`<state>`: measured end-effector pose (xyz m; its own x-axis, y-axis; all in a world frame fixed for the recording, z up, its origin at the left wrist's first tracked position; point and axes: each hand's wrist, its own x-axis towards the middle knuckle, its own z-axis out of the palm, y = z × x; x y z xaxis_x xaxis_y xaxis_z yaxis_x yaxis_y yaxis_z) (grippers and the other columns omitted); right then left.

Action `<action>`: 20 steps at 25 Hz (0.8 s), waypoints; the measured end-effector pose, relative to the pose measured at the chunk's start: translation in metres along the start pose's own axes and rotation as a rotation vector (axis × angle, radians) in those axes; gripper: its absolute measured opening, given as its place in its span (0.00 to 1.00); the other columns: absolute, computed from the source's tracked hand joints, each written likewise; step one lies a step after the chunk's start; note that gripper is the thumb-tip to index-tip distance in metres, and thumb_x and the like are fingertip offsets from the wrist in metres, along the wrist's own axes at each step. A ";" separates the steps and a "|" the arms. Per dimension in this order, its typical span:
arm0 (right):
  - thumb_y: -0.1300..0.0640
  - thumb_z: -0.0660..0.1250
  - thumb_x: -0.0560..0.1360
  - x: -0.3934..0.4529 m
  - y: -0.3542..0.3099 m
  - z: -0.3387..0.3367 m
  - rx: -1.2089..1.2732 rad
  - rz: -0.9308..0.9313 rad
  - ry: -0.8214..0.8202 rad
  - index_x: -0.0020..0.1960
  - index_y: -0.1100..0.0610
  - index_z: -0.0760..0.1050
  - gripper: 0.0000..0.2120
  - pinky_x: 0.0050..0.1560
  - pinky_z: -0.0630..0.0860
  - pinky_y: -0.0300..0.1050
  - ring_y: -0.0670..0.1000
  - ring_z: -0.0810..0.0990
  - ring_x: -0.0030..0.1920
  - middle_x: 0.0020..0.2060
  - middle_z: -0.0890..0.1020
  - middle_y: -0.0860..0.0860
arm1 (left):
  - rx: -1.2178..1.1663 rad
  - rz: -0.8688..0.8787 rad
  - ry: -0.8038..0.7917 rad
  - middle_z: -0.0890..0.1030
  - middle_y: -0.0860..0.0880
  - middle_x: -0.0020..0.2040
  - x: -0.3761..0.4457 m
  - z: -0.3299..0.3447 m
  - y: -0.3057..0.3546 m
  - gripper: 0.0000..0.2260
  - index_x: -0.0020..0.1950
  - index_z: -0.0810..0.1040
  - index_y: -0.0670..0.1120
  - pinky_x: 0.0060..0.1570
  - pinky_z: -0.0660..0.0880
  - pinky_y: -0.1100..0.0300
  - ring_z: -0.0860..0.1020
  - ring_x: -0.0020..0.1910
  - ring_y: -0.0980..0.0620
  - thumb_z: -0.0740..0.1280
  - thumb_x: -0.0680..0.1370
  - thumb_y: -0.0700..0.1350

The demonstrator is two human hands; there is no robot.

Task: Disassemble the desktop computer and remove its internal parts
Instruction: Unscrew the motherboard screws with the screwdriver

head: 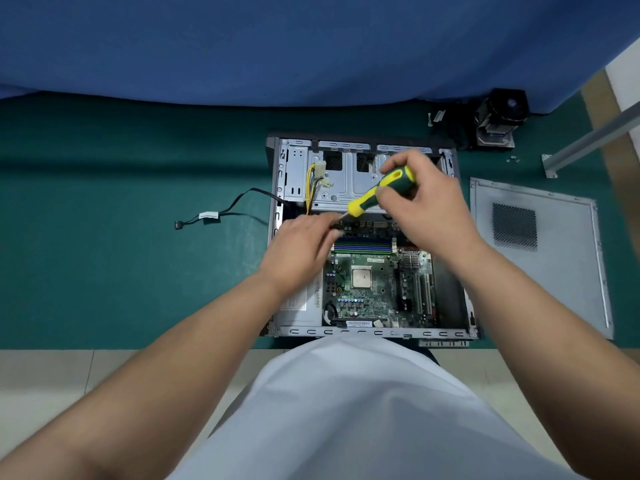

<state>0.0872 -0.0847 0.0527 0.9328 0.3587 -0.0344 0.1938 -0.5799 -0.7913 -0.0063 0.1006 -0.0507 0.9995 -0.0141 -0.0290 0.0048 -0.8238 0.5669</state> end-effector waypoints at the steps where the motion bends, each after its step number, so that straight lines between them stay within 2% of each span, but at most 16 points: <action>1: 0.51 0.71 0.74 0.000 0.001 -0.001 0.139 0.030 0.028 0.54 0.41 0.73 0.12 0.42 0.78 0.38 0.45 0.84 0.40 0.41 0.83 0.45 | -0.095 -0.034 0.013 0.82 0.50 0.49 0.005 -0.003 0.002 0.13 0.62 0.76 0.48 0.49 0.74 0.52 0.79 0.50 0.47 0.56 0.87 0.52; 2: 0.51 0.73 0.74 -0.001 0.005 0.001 0.310 0.083 0.035 0.56 0.42 0.72 0.14 0.46 0.81 0.42 0.50 0.86 0.44 0.44 0.84 0.46 | -0.147 -0.061 0.051 0.80 0.49 0.44 0.009 -0.005 0.002 0.13 0.56 0.75 0.47 0.41 0.72 0.52 0.77 0.44 0.47 0.55 0.87 0.52; 3: 0.50 0.74 0.74 -0.004 0.014 0.006 0.414 0.146 0.028 0.57 0.42 0.72 0.16 0.48 0.82 0.42 0.51 0.86 0.47 0.45 0.85 0.45 | -0.163 -0.080 0.098 0.78 0.49 0.40 0.010 -0.007 0.000 0.13 0.53 0.74 0.46 0.36 0.69 0.52 0.75 0.39 0.47 0.54 0.88 0.51; 4: 0.49 0.74 0.74 -0.009 0.024 0.014 0.408 0.199 0.007 0.57 0.41 0.72 0.16 0.47 0.81 0.36 0.46 0.86 0.48 0.46 0.85 0.44 | -0.161 -0.097 0.136 0.77 0.49 0.38 0.010 -0.008 -0.004 0.14 0.51 0.72 0.45 0.35 0.66 0.53 0.74 0.37 0.46 0.54 0.88 0.51; 6: 0.48 0.73 0.76 -0.022 0.052 0.039 0.133 0.247 -0.122 0.55 0.40 0.75 0.10 0.41 0.75 0.26 0.35 0.82 0.45 0.46 0.84 0.41 | -0.153 -0.139 0.169 0.75 0.49 0.37 0.008 -0.008 -0.011 0.15 0.49 0.71 0.44 0.35 0.64 0.53 0.73 0.36 0.45 0.53 0.88 0.51; 7: 0.50 0.72 0.77 -0.027 0.067 0.054 0.003 0.245 -0.200 0.54 0.43 0.77 0.07 0.41 0.74 0.26 0.34 0.81 0.44 0.47 0.83 0.41 | -0.142 -0.155 0.174 0.74 0.49 0.37 0.008 -0.007 -0.013 0.15 0.48 0.70 0.44 0.35 0.63 0.53 0.73 0.36 0.45 0.53 0.87 0.51; 8: 0.52 0.71 0.78 -0.028 0.080 0.069 -0.098 0.232 -0.268 0.55 0.46 0.79 0.06 0.44 0.76 0.30 0.37 0.81 0.45 0.49 0.82 0.43 | -0.124 -0.165 0.178 0.74 0.49 0.36 0.009 -0.005 -0.014 0.15 0.47 0.70 0.44 0.36 0.63 0.53 0.72 0.36 0.45 0.53 0.87 0.52; 10: 0.54 0.70 0.79 -0.018 0.099 0.096 -0.264 0.170 -0.376 0.61 0.51 0.80 0.10 0.54 0.77 0.41 0.48 0.81 0.51 0.53 0.80 0.51 | -0.088 -0.173 0.183 0.72 0.50 0.36 0.011 -0.002 -0.013 0.15 0.46 0.68 0.46 0.36 0.62 0.53 0.71 0.36 0.45 0.51 0.86 0.53; 13: 0.51 0.68 0.81 0.006 0.112 0.122 -0.470 0.115 -0.470 0.68 0.50 0.77 0.17 0.57 0.76 0.49 0.60 0.79 0.56 0.57 0.76 0.57 | -0.058 -0.176 0.182 0.70 0.52 0.36 0.013 0.002 -0.014 0.14 0.45 0.65 0.49 0.37 0.61 0.53 0.69 0.37 0.47 0.50 0.86 0.54; 17: 0.51 0.66 0.80 0.019 0.122 0.141 -0.741 -0.041 -0.533 0.70 0.47 0.75 0.18 0.56 0.78 0.55 0.64 0.78 0.57 0.59 0.75 0.59 | -0.031 -0.186 0.179 0.68 0.53 0.36 0.014 0.005 -0.016 0.13 0.44 0.62 0.49 0.38 0.60 0.53 0.67 0.37 0.47 0.50 0.86 0.53; 20: 0.52 0.68 0.78 0.020 0.125 0.148 -0.868 -0.126 -0.509 0.68 0.47 0.76 0.18 0.55 0.77 0.56 0.64 0.76 0.60 0.63 0.73 0.59 | -0.018 -0.185 0.170 0.68 0.52 0.36 0.015 0.006 -0.017 0.13 0.44 0.62 0.49 0.39 0.59 0.53 0.67 0.38 0.47 0.51 0.86 0.53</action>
<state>0.0854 -0.0417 -0.1368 0.6889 0.6059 -0.3978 0.6250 -0.7746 -0.0973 0.0084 0.1107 -0.0658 0.9726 0.2325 0.0041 0.1872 -0.7935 0.5790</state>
